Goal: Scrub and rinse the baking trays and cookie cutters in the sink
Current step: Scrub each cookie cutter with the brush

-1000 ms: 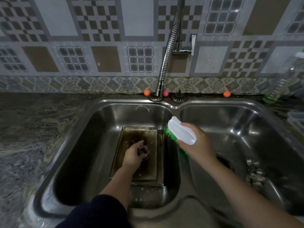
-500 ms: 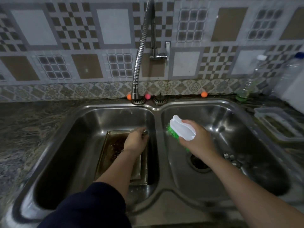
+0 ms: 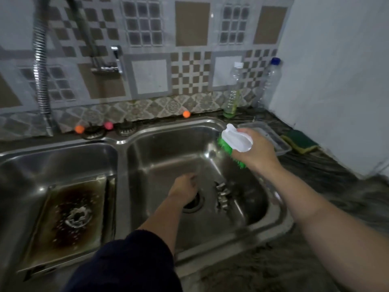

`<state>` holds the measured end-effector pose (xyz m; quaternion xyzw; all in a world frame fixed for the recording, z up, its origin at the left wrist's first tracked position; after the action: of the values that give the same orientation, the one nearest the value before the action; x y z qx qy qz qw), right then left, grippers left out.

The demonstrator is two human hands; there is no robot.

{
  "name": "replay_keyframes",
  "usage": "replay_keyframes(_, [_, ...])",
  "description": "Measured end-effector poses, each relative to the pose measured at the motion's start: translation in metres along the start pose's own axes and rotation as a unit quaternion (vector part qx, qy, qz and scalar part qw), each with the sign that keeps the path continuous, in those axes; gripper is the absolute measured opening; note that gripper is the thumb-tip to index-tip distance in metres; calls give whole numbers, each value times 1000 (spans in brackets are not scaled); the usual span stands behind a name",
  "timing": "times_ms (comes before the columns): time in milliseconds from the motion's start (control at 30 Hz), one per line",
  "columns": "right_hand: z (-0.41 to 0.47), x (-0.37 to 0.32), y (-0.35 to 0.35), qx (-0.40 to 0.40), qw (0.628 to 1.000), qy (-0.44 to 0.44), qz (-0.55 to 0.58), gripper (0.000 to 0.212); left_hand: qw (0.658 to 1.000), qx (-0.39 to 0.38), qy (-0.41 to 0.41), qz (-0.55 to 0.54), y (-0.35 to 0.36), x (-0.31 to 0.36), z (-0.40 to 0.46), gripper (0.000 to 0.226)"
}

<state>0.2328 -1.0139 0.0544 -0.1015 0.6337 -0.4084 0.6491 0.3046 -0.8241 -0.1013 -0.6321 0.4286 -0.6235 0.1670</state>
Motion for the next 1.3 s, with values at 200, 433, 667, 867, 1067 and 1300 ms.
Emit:
replay_keyframes(200, [52,48,-54,38,997,22,-55,58,997,-74,-36,4,75,30,35,41])
replay_keyframes(433, [107,93,-59,-26,991,56,-116,55,992,-94,-80,-1,126,31,77,56])
replay_keyframes(667, [118,108,-36,-63,984,45,-158,57,992,-76,-96,-16,135,27,94,56])
replay_keyframes(867, [117,100,-43,-45,988,32,-143,59,993,-28,-106,-37,115,21,90,39])
replay_keyframes(1067, [105,51,-47,-10,994,-35,-101,57,977,70,-69,-189,46,31,82,51])
replay_keyframes(1300, [45,-2,36,-126,984,-126,-29,66,954,131,3,-270,-31,22,51,59])
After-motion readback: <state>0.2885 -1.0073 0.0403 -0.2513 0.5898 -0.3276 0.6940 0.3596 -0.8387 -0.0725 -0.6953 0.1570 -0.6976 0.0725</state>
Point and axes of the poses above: each hand's wrist, its own z-axis towards the middle knuckle, its own y-axis out of the palm, x = y × z, the point moved 7 cm from there along z, towards the middle knuckle, and after that the axes turned 2 degrees about -y, right-handed, at the moved point
